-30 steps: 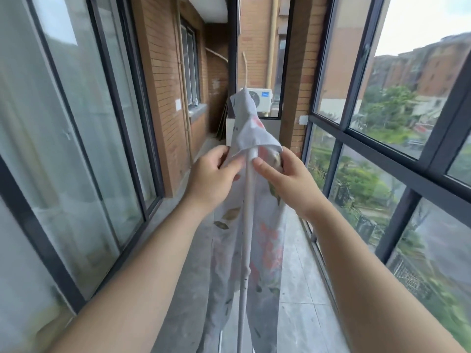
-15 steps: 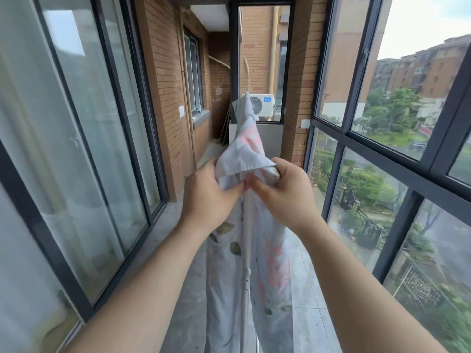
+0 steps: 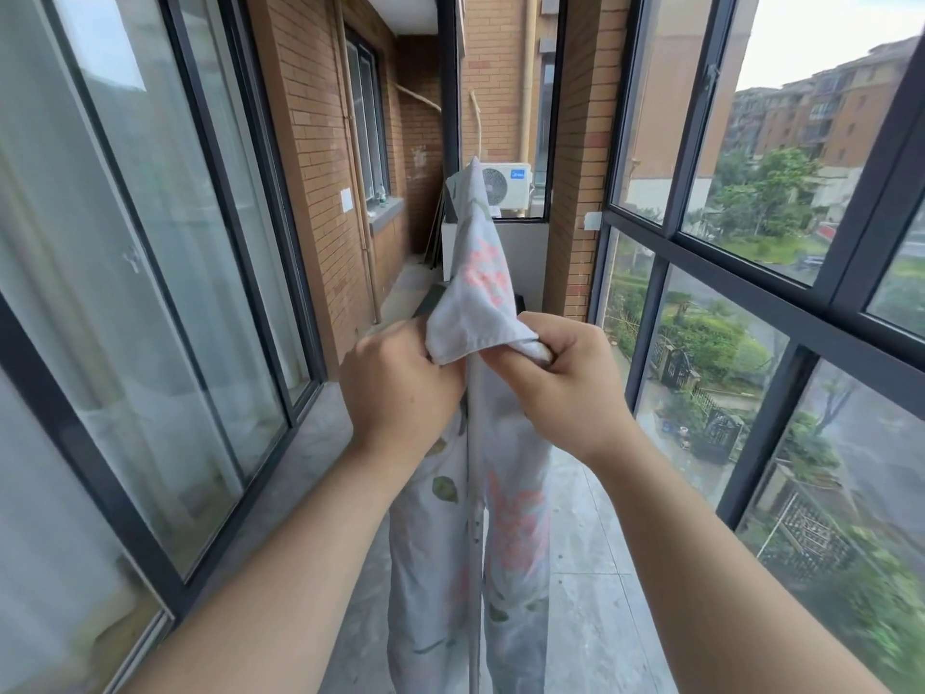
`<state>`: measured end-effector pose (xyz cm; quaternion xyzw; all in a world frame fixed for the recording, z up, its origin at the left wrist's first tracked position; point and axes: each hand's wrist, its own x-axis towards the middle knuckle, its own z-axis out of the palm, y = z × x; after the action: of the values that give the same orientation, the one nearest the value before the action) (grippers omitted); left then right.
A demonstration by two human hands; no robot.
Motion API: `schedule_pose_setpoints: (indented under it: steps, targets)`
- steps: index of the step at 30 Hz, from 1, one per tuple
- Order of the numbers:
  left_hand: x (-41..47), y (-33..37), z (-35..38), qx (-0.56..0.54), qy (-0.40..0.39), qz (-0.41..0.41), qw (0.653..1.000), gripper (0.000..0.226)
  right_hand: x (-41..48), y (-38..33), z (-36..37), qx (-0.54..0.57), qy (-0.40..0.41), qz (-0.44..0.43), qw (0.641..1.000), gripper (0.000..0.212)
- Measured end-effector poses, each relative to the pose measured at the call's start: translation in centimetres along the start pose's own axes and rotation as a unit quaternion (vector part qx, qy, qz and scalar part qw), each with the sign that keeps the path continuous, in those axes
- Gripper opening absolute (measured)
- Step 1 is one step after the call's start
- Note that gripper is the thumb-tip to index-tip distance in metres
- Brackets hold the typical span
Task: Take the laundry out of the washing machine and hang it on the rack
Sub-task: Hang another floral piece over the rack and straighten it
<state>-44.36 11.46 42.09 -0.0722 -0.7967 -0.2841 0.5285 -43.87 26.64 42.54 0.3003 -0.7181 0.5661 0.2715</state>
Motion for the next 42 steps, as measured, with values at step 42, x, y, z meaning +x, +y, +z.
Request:
schedule_pose_setpoints:
  steps: [42]
  targets:
    - [-10.2,-3.9,-0.5,-0.172,-0.155,-0.249,0.94,0.057,-6.1,4.4,0.0,-0.168,0.161,0.173,0.957,0.042]
